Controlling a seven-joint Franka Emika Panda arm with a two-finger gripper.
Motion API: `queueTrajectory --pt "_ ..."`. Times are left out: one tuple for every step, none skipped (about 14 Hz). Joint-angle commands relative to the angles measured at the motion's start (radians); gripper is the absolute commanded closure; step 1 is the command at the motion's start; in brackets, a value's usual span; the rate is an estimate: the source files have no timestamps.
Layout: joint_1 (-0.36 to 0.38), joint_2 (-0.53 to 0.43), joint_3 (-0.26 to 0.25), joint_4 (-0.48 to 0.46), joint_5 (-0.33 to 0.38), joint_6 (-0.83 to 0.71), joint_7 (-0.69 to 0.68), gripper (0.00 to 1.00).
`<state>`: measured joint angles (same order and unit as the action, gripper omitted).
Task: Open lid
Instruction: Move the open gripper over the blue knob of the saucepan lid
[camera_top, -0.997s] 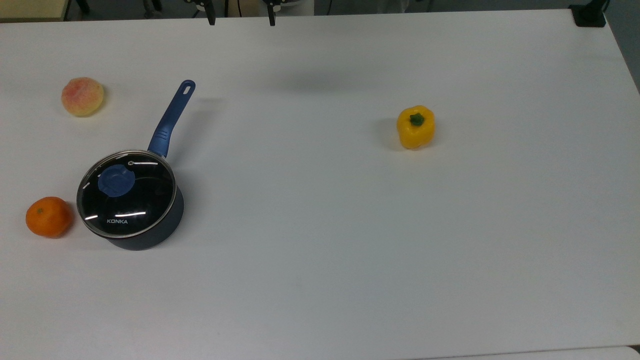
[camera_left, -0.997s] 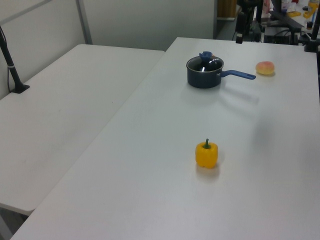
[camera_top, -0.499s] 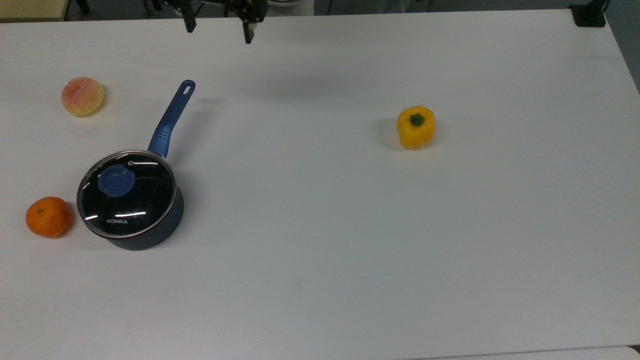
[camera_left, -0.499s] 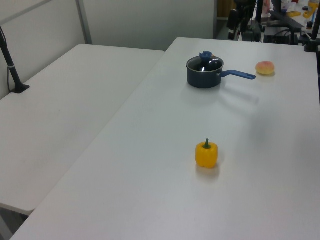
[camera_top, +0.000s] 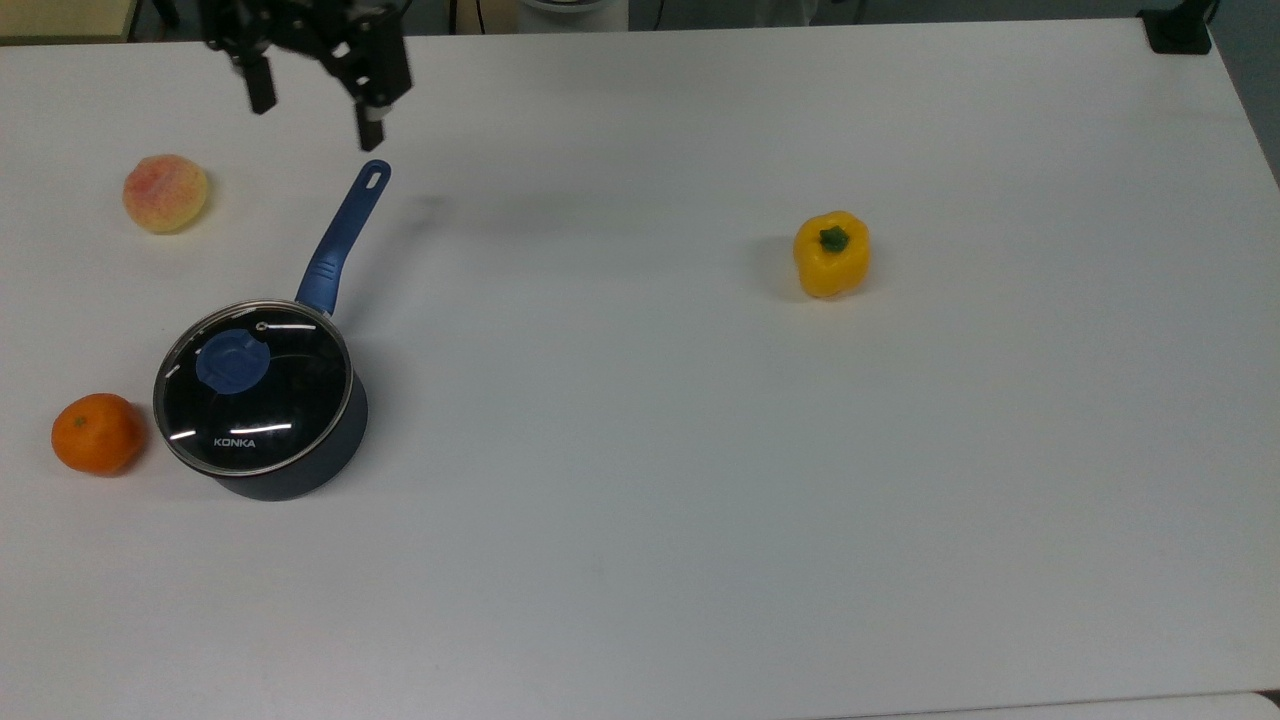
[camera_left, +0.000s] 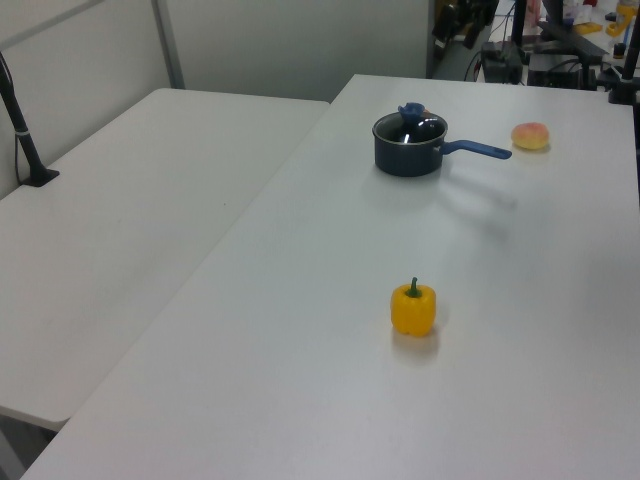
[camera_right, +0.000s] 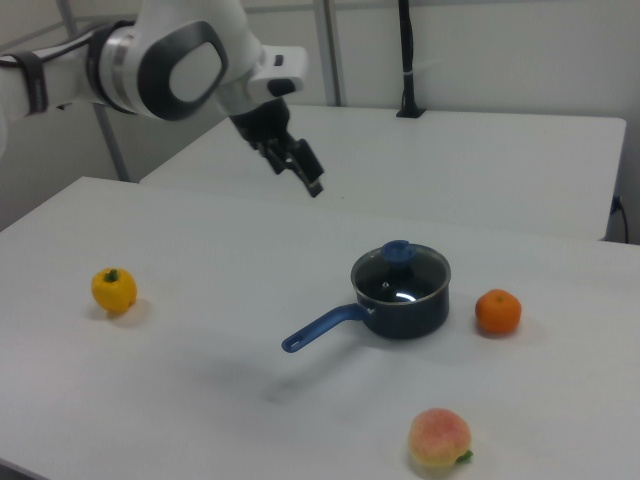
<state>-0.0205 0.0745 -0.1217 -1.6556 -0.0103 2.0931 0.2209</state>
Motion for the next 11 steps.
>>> queueTrajectory --pt "-0.004 0.079 -0.045 0.019 -0.013 0.163 0.02 0.0" --pt "-0.01 0.106 -0.053 0.022 -0.016 0.21 0.02 0.0" --pt "-0.019 0.134 -0.053 0.031 -0.017 0.258 0.021 0.0" --pt "-0.027 0.16 -0.053 0.039 -0.017 0.289 0.023 0.0" --pt "-0.029 0.186 -0.053 0.049 -0.017 0.303 0.023 0.0" --pt "-0.029 0.212 -0.053 0.056 -0.02 0.306 0.023 0.0" --pt "-0.032 0.235 -0.053 0.068 -0.02 0.312 0.023 0.0" --pt "-0.047 0.263 -0.055 0.095 -0.019 0.323 0.025 0.0" --pt "-0.053 0.29 -0.055 0.117 -0.019 0.329 0.028 0.0" --pt "-0.053 0.315 -0.055 0.129 -0.02 0.338 0.032 0.0" --pt "-0.053 0.329 -0.055 0.134 -0.02 0.347 0.031 0.0"
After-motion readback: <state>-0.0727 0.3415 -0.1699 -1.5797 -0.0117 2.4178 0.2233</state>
